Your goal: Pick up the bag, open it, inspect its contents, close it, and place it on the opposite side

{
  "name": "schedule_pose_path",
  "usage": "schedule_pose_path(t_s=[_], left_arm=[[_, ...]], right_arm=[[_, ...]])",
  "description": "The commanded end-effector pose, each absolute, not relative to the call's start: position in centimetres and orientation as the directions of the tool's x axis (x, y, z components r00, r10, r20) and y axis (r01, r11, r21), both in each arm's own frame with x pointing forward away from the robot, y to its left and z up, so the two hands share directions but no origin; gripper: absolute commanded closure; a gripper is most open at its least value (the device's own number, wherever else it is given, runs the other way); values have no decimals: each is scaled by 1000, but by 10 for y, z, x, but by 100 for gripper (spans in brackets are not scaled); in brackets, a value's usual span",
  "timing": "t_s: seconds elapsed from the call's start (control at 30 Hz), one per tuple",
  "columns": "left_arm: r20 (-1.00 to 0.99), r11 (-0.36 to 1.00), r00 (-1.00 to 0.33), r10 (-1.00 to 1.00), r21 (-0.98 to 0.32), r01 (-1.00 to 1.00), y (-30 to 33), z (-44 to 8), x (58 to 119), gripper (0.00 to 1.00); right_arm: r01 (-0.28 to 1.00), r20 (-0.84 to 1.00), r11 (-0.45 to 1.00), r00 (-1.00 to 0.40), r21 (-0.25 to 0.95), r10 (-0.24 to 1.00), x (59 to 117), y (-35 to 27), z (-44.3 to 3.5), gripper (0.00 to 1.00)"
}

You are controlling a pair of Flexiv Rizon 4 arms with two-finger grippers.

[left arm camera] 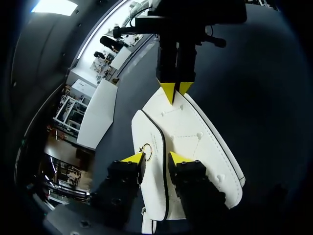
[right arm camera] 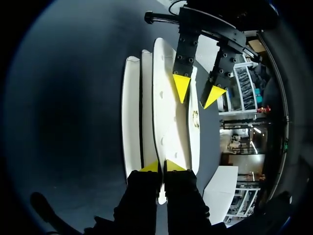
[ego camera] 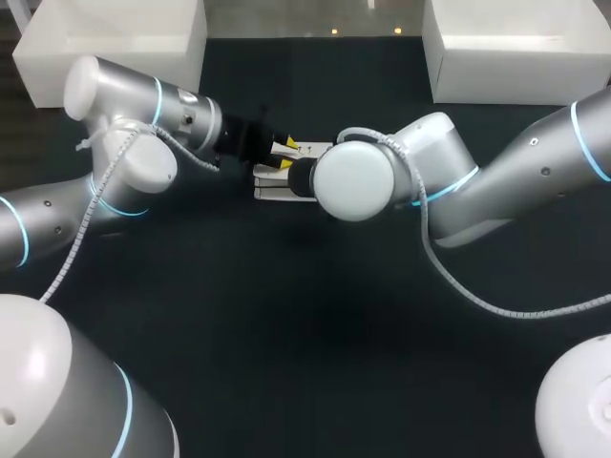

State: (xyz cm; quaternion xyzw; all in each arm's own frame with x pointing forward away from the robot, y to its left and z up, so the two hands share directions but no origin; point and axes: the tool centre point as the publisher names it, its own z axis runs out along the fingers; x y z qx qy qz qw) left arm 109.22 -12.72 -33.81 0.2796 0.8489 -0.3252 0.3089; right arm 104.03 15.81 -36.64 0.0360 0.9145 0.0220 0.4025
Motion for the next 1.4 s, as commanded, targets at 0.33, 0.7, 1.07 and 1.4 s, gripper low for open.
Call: schedule_pose_path(t_s=[0.33,0.7,1.07,1.4], left_arm=[[-700,652,-687,196,-430,625,-109,-308,1071,0],[-452,742,-884,117,-552,380,-87,-290,1072,0],[-345,794,-936,72,-548,263,-67,-272,1061,0],[-368,808,-927,78,-521,275,-64,-269,1059,0]], right_arm=[[30,-705,990,-699,138,119,1035,148,-327,0],[35,-559,994,-824,106,88,1052,139,-286,0],[82,-415,981,-897,178,151,1065,128,-264,0],[87,-397,974,-903,211,167,1065,122,-262,0]])
